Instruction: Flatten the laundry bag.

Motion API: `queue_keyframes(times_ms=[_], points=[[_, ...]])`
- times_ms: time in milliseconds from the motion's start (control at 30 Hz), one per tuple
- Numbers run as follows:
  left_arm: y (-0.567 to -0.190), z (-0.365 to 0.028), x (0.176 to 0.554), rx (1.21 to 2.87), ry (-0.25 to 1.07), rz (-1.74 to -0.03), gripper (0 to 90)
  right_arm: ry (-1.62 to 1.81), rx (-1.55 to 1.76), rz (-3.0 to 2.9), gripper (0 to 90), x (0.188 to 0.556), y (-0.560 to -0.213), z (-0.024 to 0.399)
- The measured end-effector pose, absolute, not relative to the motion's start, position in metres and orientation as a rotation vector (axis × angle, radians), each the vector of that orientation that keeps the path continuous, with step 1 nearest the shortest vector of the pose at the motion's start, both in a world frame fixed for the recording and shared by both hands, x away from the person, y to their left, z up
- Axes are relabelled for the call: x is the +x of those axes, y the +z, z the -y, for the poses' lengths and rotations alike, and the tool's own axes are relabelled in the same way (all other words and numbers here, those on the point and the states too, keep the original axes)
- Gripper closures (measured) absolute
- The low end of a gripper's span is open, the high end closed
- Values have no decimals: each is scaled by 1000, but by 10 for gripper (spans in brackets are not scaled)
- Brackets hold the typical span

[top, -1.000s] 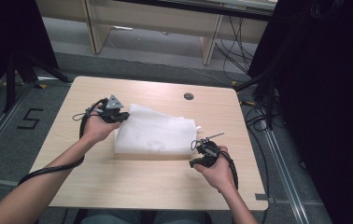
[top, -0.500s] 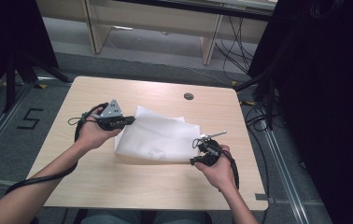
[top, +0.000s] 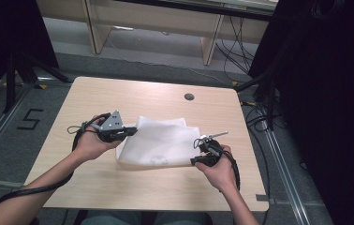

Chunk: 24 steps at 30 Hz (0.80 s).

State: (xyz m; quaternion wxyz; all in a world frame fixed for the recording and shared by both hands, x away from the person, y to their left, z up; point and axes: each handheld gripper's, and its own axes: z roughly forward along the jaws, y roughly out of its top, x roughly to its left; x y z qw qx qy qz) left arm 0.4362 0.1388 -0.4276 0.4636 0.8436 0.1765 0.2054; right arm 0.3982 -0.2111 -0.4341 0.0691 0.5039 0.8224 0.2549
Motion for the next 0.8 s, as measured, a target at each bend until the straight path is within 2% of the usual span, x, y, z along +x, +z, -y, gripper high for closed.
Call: queue_keyframes(times_ms=[800], points=[[-459,-102,397,2204,387,-215,884,762,1487,-2498,748,397,-437,207]])
